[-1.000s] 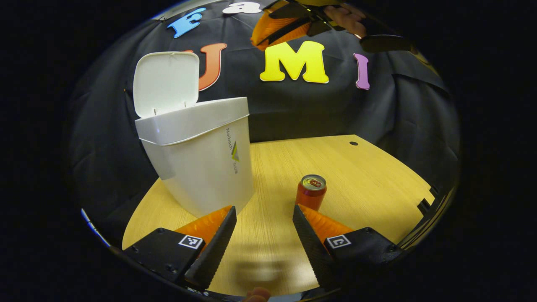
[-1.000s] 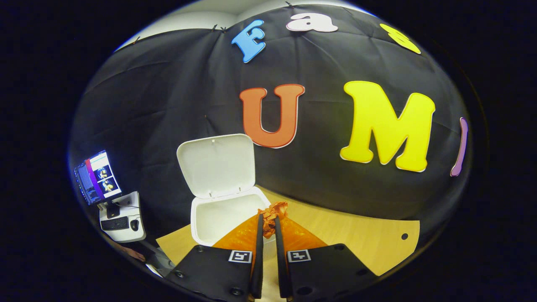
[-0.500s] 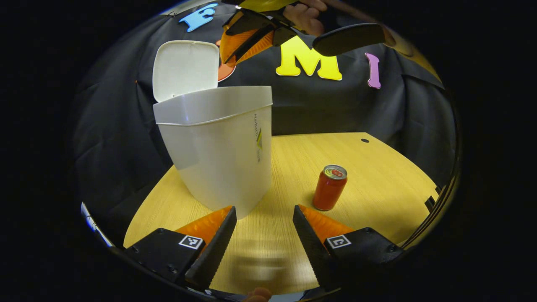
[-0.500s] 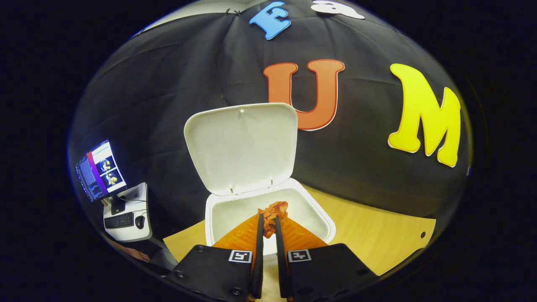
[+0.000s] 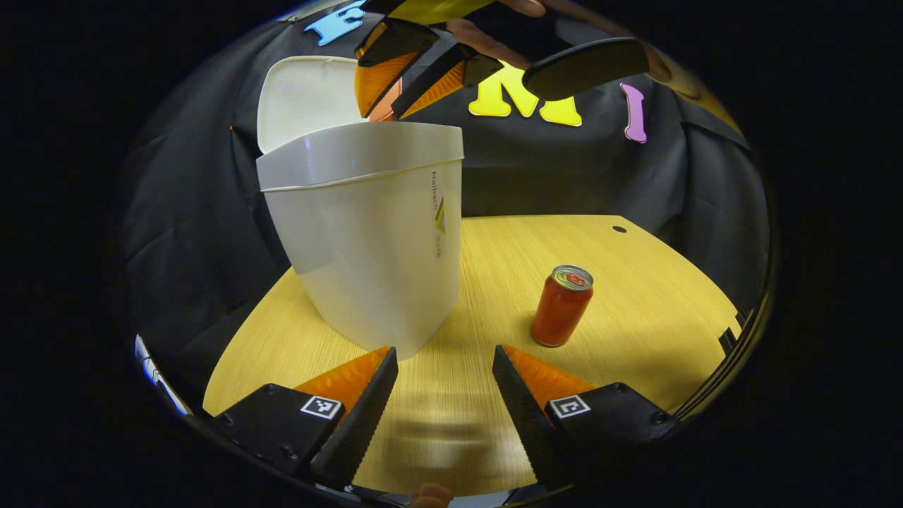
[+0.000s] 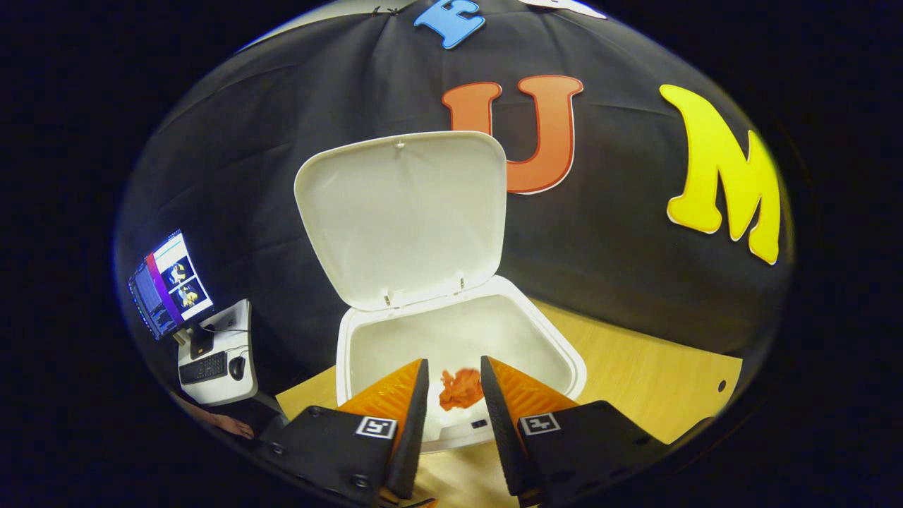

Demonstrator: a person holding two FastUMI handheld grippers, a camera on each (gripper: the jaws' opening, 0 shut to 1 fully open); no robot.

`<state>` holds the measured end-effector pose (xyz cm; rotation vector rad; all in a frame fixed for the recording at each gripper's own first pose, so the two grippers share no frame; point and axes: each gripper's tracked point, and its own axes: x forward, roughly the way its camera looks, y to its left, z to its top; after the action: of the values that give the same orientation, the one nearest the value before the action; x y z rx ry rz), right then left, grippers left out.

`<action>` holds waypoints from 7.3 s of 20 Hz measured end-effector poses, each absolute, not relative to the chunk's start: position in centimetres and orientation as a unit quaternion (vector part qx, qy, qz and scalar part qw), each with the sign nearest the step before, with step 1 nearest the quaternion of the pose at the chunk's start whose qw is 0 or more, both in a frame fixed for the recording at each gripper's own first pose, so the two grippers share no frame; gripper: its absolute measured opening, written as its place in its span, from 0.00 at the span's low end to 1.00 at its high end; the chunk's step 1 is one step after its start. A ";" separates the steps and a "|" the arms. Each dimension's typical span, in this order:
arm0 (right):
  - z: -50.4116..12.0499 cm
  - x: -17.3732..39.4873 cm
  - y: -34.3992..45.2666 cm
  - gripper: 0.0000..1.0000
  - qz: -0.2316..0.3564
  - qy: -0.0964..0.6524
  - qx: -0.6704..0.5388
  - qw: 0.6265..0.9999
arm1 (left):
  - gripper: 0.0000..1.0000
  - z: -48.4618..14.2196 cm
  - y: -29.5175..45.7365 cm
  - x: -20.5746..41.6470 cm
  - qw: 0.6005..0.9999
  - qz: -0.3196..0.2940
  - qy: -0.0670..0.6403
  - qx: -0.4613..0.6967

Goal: Press the lid of the desktop garbage bin to open it, pick up the crumpled paper on the desktop and throw it into the bin, then pick up the pop can on the desktop and drop it into the bin, and finally close the garbage bin lid.

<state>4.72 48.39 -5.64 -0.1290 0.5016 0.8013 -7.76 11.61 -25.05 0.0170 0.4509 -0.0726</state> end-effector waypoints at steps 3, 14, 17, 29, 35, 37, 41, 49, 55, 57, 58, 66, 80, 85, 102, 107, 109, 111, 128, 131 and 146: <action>-4.0 4.6 47.1 0.74 0.386 0.216 -0.067 0.894 | 0.91 -25.2 10.8 -7.6 0.972 -0.044 0.231 0.005; 1.2 4.5 37.0 0.97 0.316 0.182 -0.048 0.930 | 0.91 -25.9 4.5 -6.0 0.969 -0.101 0.223 0.031; 3.5 4.0 33.6 0.97 0.295 0.172 -0.041 0.939 | 0.91 -26.7 2.1 -5.2 0.967 -0.118 0.221 0.036; 8.3 2.5 19.2 0.97 0.198 0.152 -0.028 0.968 | 0.91 -31.1 -3.2 0.7 0.966 -0.125 0.220 0.046; 4.3 1.6 14.8 0.97 0.153 0.175 -0.024 0.972 | 0.90 -33.2 -2.9 2.7 0.966 -0.087 0.238 0.039; 2.9 1.3 13.7 0.97 0.144 0.183 -0.029 0.972 | 0.87 -33.2 -3.0 3.0 0.967 -0.089 0.235 0.033; 0.5 0.9 12.4 0.97 0.132 0.197 -0.039 0.971 | 0.85 -32.5 -3.5 3.2 0.968 -0.104 0.226 0.028; -2.2 1.5 10.5 0.97 0.113 0.218 -0.029 0.969 | 0.83 -26.1 -2.1 3.4 0.975 -0.094 0.202 0.020; -4.0 2.9 8.8 0.97 0.096 0.225 -0.013 0.970 | 0.83 -19.1 0.8 2.5 0.981 -0.059 0.186 -0.002; -4.7 3.2 8.6 0.98 0.092 0.227 -0.011 0.970 | 0.83 -16.6 2.0 2.0 0.983 -0.044 0.176 -0.005; -5.1 3.4 8.6 0.98 0.092 0.229 -0.009 0.969 | 0.83 -15.2 2.7 1.8 0.985 -0.037 0.168 -0.009; -8.9 3.9 9.6 0.98 0.099 0.256 -0.013 0.962 | 0.83 -5.0 9.5 2.0 0.991 0.043 0.128 -0.014; -13.1 4.1 10.6 0.94 0.109 0.302 -0.016 0.947 | 0.83 -6.1 21.0 6.0 0.970 0.177 0.163 -0.022; -13.6 3.9 10.6 0.98 0.115 0.308 -0.016 0.944 | 0.86 -6.3 21.1 5.9 0.968 0.183 0.169 -0.025; -14.7 3.8 9.9 0.98 0.137 0.322 -0.014 0.937 | 0.90 8.1 22.5 8.1 0.974 0.221 0.054 0.008; -14.8 4.2 9.9 0.98 0.141 0.323 -0.012 0.936 | 0.90 15.0 26.0 10.1 0.968 0.252 0.001 0.019; -14.9 4.5 9.8 0.94 0.140 0.325 -0.010 0.935 | 0.90 16.1 27.6 11.3 0.964 0.264 -0.003 0.010; -15.1 4.7 9.7 0.97 0.139 0.326 -0.013 0.935 | 0.90 16.1 29.6 12.6 0.961 0.278 0.005 -0.007; -16.0 4.3 9.4 0.98 0.162 0.329 -0.024 0.930 | 0.92 8.6 26.1 11.8 0.952 0.277 0.081 -0.097; -16.1 3.6 9.0 0.98 0.164 0.324 -0.027 0.931 | 0.93 6.9 23.5 10.4 0.953 0.276 0.070 -0.100; -16.7 1.4 4.7 0.98 0.134 0.313 -0.032 0.940 | 0.93 -4.2 17.3 8.2 0.948 0.278 0.140 -0.072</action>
<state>1.40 4.70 -16.73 -0.0655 0.6386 0.2740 8.16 17.29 -4.16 -0.1471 0.2849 0.5649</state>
